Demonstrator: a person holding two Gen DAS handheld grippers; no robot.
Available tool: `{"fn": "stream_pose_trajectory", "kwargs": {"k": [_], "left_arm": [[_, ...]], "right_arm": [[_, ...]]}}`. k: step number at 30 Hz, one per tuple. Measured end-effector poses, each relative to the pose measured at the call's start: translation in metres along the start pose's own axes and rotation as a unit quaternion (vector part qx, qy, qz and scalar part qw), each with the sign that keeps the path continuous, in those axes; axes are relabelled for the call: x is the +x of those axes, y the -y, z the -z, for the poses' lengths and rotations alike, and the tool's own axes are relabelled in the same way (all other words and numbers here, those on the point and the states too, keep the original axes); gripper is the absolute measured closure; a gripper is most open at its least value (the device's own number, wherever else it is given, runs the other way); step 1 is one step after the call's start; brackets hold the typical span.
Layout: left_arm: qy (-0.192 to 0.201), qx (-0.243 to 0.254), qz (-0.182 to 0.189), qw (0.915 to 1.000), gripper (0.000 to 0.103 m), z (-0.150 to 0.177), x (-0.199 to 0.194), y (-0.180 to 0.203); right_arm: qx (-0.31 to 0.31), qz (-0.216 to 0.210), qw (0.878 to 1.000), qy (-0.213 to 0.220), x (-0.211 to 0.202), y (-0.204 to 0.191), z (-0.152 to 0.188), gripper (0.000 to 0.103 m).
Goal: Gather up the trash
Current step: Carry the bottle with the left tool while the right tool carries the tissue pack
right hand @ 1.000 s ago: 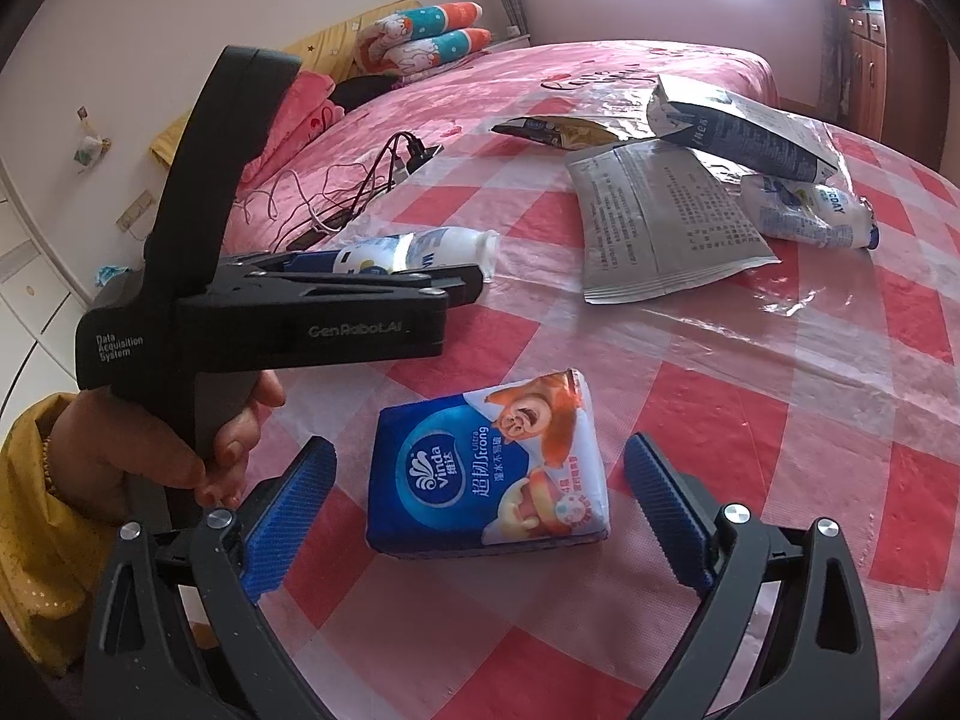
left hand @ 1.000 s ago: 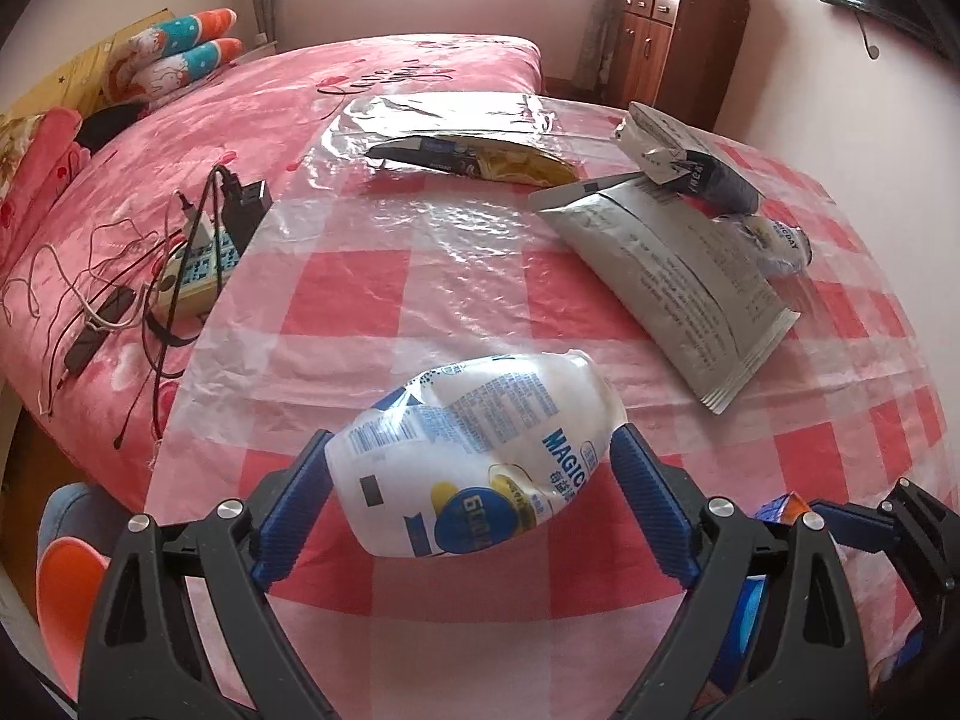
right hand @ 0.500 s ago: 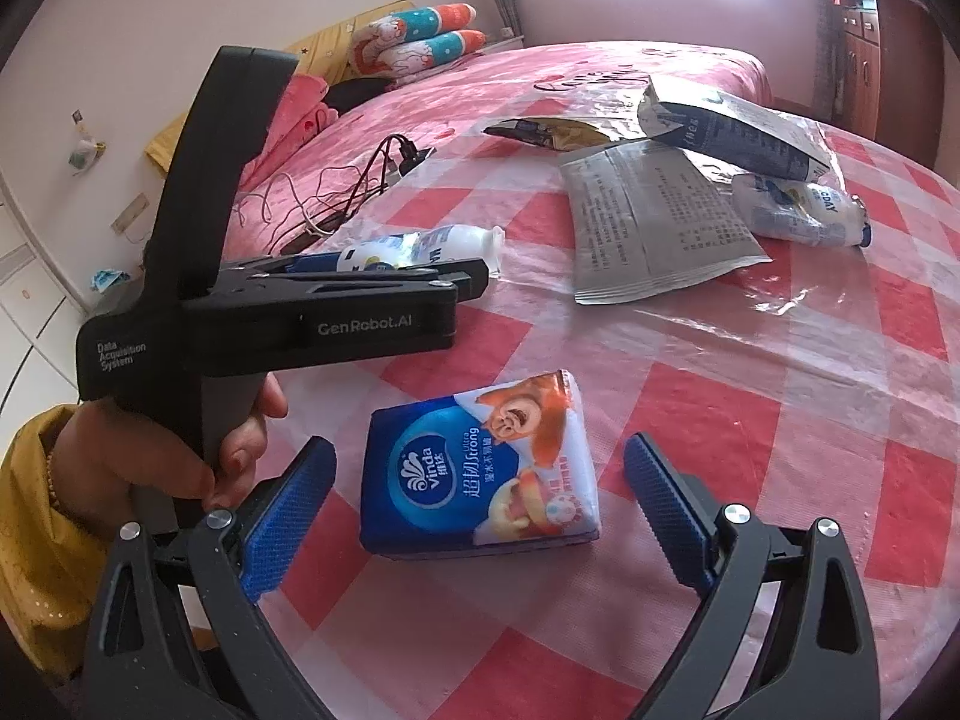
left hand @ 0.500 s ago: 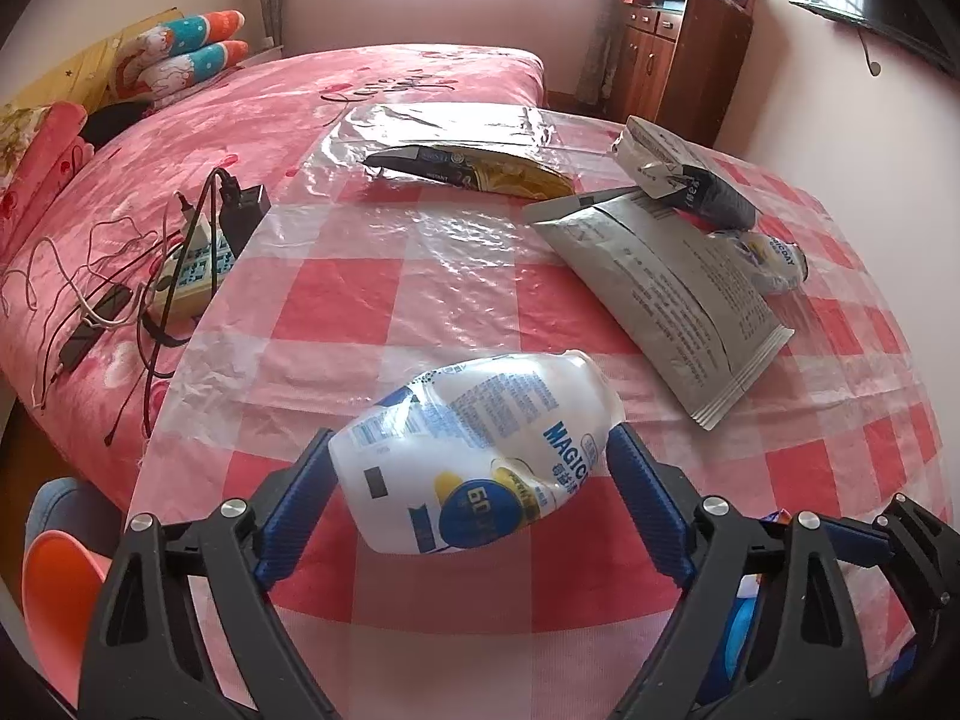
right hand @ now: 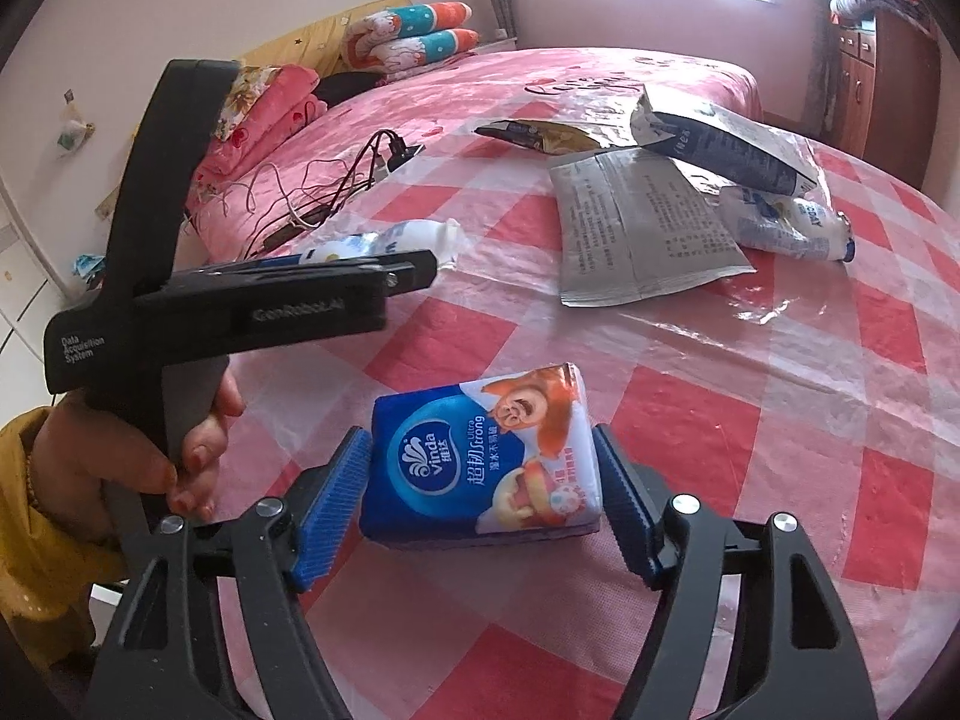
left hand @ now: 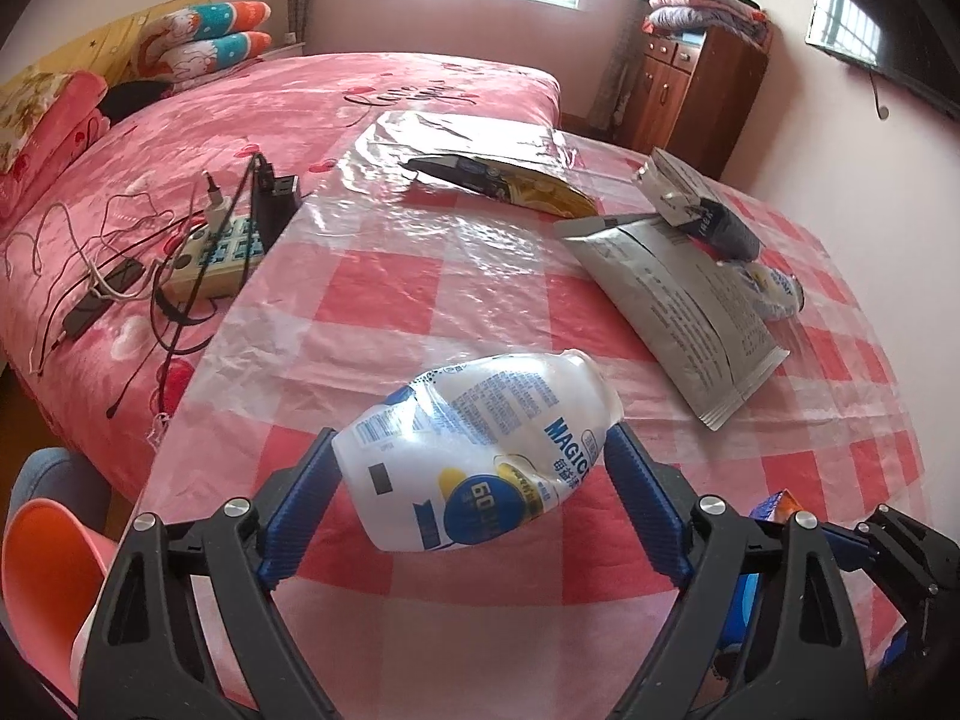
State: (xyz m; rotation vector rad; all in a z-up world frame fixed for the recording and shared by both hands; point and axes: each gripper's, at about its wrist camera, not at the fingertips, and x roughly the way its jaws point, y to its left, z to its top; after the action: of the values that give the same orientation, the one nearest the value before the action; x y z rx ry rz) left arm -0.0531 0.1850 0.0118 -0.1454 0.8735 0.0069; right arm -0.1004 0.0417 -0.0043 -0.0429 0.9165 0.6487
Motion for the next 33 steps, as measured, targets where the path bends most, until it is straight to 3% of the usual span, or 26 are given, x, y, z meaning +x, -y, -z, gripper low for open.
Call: {"fn": "stream_pose_trajectory", "kwargs": {"k": [19, 33], "left_arm": [[0.023, -0.042, 0.033, 0.9983, 0.015, 0.022, -0.045, -0.046], [0.057, -0.081, 0.017, 0.9949, 0.015, 0.044, -0.094, -0.108]], "right_arm": [[0.032, -0.03, 0.998, 0.036, -0.01, 0.0, -0.006, 0.032], [0.007, -0.082, 0.996, 0.036, -0.005, -0.053, -0.033, 0.032]]}}
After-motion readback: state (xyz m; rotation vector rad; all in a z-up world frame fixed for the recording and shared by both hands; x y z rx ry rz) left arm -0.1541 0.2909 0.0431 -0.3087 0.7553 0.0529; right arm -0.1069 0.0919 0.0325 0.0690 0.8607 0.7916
